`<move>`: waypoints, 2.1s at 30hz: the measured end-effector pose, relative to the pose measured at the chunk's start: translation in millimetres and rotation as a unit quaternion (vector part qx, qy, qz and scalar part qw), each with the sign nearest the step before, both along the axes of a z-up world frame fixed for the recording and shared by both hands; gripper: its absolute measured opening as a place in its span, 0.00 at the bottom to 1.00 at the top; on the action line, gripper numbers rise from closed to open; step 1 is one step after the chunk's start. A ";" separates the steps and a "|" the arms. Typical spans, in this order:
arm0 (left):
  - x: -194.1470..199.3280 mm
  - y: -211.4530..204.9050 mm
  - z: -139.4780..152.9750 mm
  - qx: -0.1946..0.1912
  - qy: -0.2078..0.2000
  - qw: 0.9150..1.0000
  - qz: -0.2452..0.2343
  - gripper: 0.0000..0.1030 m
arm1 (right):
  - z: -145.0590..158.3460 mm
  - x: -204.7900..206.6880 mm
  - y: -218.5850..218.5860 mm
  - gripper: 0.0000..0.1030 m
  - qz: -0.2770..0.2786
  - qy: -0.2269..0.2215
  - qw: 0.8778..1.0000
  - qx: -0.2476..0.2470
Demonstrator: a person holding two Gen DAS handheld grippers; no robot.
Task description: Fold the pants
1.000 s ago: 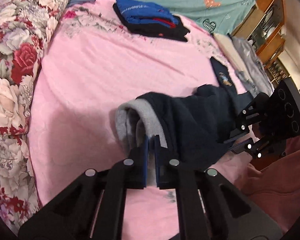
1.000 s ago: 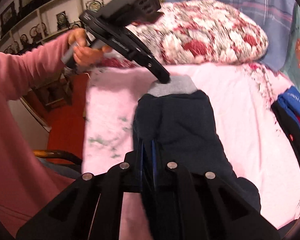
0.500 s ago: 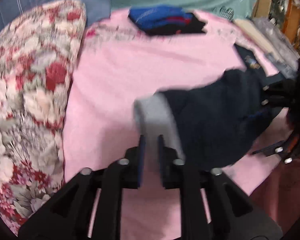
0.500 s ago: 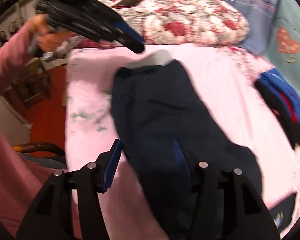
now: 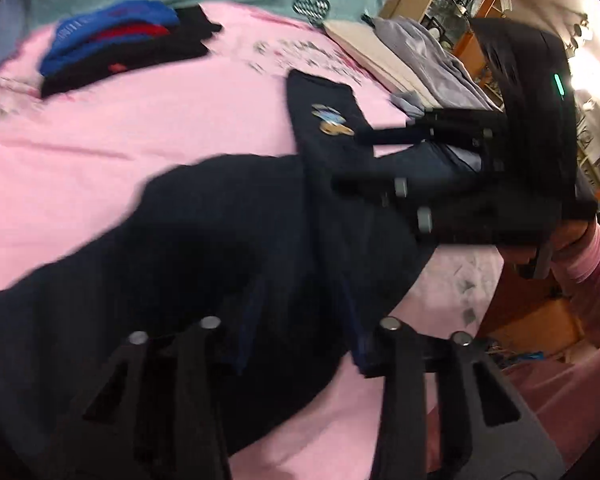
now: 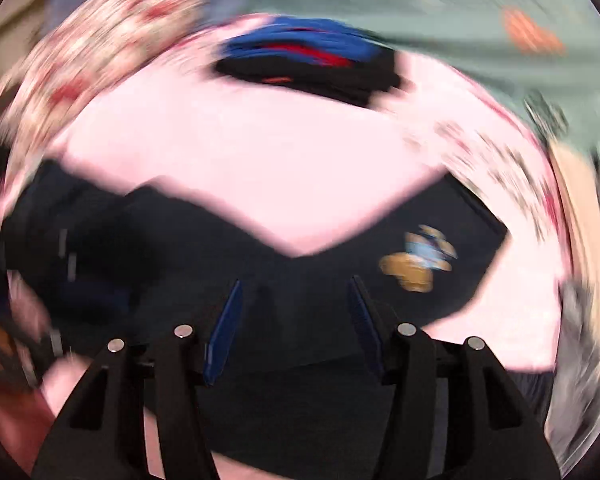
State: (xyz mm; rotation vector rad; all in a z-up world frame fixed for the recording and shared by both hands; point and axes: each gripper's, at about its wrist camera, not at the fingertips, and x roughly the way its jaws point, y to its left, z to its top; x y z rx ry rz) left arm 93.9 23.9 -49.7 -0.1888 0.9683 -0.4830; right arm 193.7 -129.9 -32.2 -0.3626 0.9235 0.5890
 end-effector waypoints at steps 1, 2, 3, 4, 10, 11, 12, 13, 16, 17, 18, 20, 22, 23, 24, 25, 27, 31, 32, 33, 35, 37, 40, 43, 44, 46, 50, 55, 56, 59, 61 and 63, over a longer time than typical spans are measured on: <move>6.6 -9.0 -6.0 -0.013 0.009 1.000 -0.004 0.33 | 1.9 15.3 -10.3 0.53 -0.024 0.010 1.000 0.013; 12.2 -15.8 -11.1 -0.022 0.018 1.000 -0.008 0.33 | 4.5 43.0 -23.9 0.53 -0.066 0.025 0.997 0.031; 17.8 -23.9 -15.9 -0.030 0.024 0.999 -0.012 0.33 | 5.6 60.2 -30.5 0.53 -0.092 0.032 0.994 0.039; 20.8 -30.2 -19.0 -0.034 0.027 0.999 -0.013 0.33 | 6.3 72.8 -38.8 0.53 -0.113 0.036 0.992 0.048; 21.9 -45.5 -24.8 -0.043 0.026 0.999 -0.006 0.39 | -10.1 177.5 -16.7 0.53 -0.196 0.062 0.978 0.021; 22.4 -46.2 -26.3 -0.043 0.027 0.999 -0.004 0.41 | -17.2 191.7 -9.1 0.53 -0.205 0.061 0.977 -0.005; 22.2 -46.1 -27.4 -0.043 0.026 0.999 -0.004 0.41 | -26.1 203.9 -3.6 0.53 -0.211 0.072 0.974 -0.025; 20.2 -41.6 -26.9 -0.045 0.025 0.999 -0.004 0.41 | -35.9 213.7 -0.3 0.53 -0.216 0.089 0.971 -0.043; 22.6 -40.1 -26.7 -0.049 0.026 0.998 -0.004 0.41 | -55.3 219.9 -2.4 0.53 -0.236 0.108 0.963 -0.080; 23.4 -40.9 -27.8 -0.050 0.026 0.998 -0.005 0.41 | -56.1 218.8 -2.6 0.53 -0.236 0.103 0.963 -0.080; 23.7 -40.6 -28.1 -0.050 0.026 0.998 -0.007 0.41 | -56.3 217.5 -2.5 0.53 -0.231 0.101 0.964 -0.085; 24.8 -40.5 -28.0 -0.051 0.024 0.998 -0.013 0.43 | -56.3 216.3 -5.6 0.53 -0.223 0.102 0.966 -0.086; 28.5 -42.7 -28.0 -0.058 0.025 0.998 -0.021 0.49 | -56.8 216.3 -11.5 0.30 -0.215 0.109 0.968 -0.068; 29.3 -42.8 -27.4 -0.060 0.024 0.998 -0.024 0.50 | -54.9 216.7 -13.5 0.20 -0.209 0.112 0.970 -0.061; 29.7 -43.0 -26.8 -0.057 0.022 0.998 -0.026 0.50 | -52.2 216.8 -15.3 0.09 -0.207 0.111 0.970 -0.062; 30.1 -44.0 -27.1 -0.056 0.021 0.998 -0.027 0.50 | -46.2 215.7 -20.9 0.09 -0.206 0.112 0.971 -0.046; 30.6 -43.4 -26.8 -0.058 0.021 0.998 -0.028 0.47 | -28.9 211.9 -31.2 0.08 -0.196 0.110 0.974 -0.005; 31.8 -42.4 -26.7 -0.052 0.022 0.998 -0.022 0.36 | 30.3 188.5 -70.9 0.08 -0.174 0.087 0.974 0.119; 32.1 -42.9 -26.2 -0.047 0.022 0.998 -0.020 0.28 | 49.3 176.4 -91.0 0.08 -0.164 0.082 0.969 0.167; 32.2 -43.3 -24.7 -0.043 0.022 0.999 -0.017 0.20 | 66.5 161.1 -105.1 0.08 -0.154 0.076 0.963 0.207; 30.0 -45.2 -18.7 -0.045 0.019 0.999 -0.020 0.16 | 93.9 126.9 -152.8 0.08 -0.136 0.055 0.946 0.288; 23.7 -49.5 -9.1 -0.042 0.001 0.999 -0.025 0.16 | 104.1 81.6 -205.4 0.08 -0.128 0.030 0.922 0.364; 7.4 -62.8 3.9 -0.022 -0.036 0.998 -0.050 0.16 | 61.8 35.4 -280.6 0.08 -0.163 0.027 0.895 0.414; -4.3 -77.4 3.6 -0.019 -0.038 0.995 -0.085 0.16 | -10.6 16.3 -324.9 0.12 -0.235 0.072 0.890 0.385; -8.0 -83.9 0.1 -0.014 -0.033 0.994 -0.103 0.16 | -37.5 12.1 -338.0 0.12 -0.271 0.099 0.882 0.374; -11.1 -92.9 -5.3 -0.001 -0.025 0.993 -0.117 0.18 | -68.9 9.6 -352.2 0.16 -0.290 0.154 0.859 0.394; -12.8 -102.1 -9.3 0.018 -0.016 0.993 -0.119 0.26 | -63.6 12.3 -352.6 0.57 -0.267 0.140 0.842 0.447; -10.6 -102.7 -8.6 0.027 -0.021 0.995 -0.098 0.40 | -57.9 47.3 -337.9 0.33 -0.274 0.155 0.853 0.417; -10.0 -103.0 -10.8 0.029 -0.020 0.995 -0.096 0.41 | -52.8 54.9 -330.7 0.17 -0.272 0.149 0.865 0.394; -8.1 -98.4 -15.3 0.022 -0.015 0.996 -0.086 0.42 | -22.6 54.3 -321.9 0.09 -0.232 0.122 0.886 0.381; -6.9 -96.3 -14.0 0.015 -0.011 0.997 -0.081 0.42 | 9.0 33.5 -328.5 0.09 -0.197 0.072 0.891 0.403; -7.3 -96.2 -12.6 0.017 -0.011 0.997 -0.078 0.44 | 13.0 17.9 -339.2 0.09 -0.197 0.055 0.886 0.416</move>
